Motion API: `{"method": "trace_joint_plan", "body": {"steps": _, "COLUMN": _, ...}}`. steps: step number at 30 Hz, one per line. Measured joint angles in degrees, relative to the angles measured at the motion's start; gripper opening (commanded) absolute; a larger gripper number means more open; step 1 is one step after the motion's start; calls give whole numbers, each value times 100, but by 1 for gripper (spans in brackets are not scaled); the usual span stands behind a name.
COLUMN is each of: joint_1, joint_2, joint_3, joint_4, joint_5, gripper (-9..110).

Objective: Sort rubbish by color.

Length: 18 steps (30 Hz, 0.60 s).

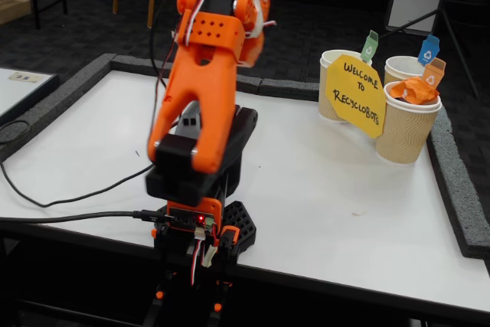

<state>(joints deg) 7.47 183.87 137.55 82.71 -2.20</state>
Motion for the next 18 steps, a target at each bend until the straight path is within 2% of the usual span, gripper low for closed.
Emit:
{"method": "trace_joint_plan", "body": {"steps": 9, "joint_1": 1837, "joint_2": 0, "joint_3": 0, "joint_4": 0, "joint_5": 0, "gripper": 0}}
{"method": "trace_joint_plan", "body": {"steps": 18, "joint_1": 2232, "joint_2": 0, "joint_3": 0, "joint_4": 132, "joint_5": 0, "gripper": 0}}
